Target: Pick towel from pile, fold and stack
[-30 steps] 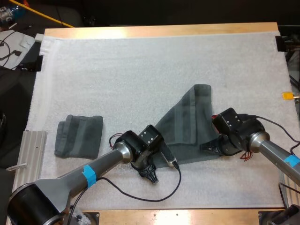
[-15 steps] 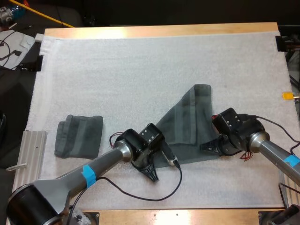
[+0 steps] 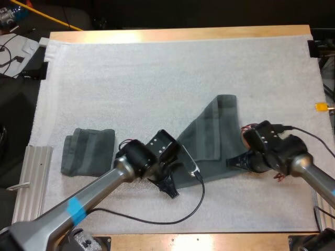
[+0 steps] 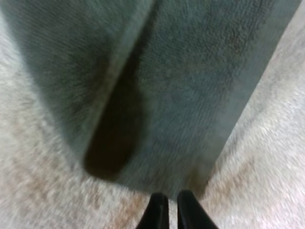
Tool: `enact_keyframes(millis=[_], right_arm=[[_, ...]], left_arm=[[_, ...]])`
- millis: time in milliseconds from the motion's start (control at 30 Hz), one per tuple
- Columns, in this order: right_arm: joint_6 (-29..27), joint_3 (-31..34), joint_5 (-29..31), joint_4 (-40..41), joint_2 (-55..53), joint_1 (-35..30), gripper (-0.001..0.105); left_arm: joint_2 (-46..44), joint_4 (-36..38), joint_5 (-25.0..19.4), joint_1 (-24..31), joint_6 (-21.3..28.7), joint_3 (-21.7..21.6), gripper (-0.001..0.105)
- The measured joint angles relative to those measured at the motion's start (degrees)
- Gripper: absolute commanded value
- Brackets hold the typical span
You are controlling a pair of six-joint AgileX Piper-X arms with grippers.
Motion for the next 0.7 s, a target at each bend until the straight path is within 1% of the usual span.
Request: enact_keyframes(millis=[133, 333, 400, 467, 500, 600, 700], right_arm=[[0.02, 0.0, 0.47, 1.92, -6.66, 0.0, 0.0], [0.6, -1.54, 0.57, 7.27, -17.72, 0.0, 0.0], [1.37, -3.21, 0.57, 10.54, -22.96, 0.04, 0.0], [1.48, -3.76, 0.57, 11.47, -23.73, 0.11, 0.0], [1.92, -5.8, 0.0, 14.2, -27.11, 0.19, 0.0], [1.74, -6.11, -1.12, 14.9, -26.64, 0.19, 0.0], [1.74, -6.44, -3.69, 16.18, -25.88, 0.19, 0.0]], left_arm=[[-5.28, 2.29, 0.0, 0.0, 0.0, -0.36, 0.0], [-13.39, 6.53, 0.0, 0.0, 0.0, -1.51, 0.0], [-17.26, 8.78, 0.0, 0.0, 0.0, -3.26, 0.0], [-17.97, 9.26, 0.0, 0.0, 0.0, -3.75, 0.0], [-20.68, 10.69, 0.0, 0.0, 0.0, -5.93, 0.0], [-20.44, 9.88, 0.66, 0.0, 0.0, -5.12, 0.0], [-19.09, 9.7, 3.31, 0.0, 0.0, -4.01, 0.0]])
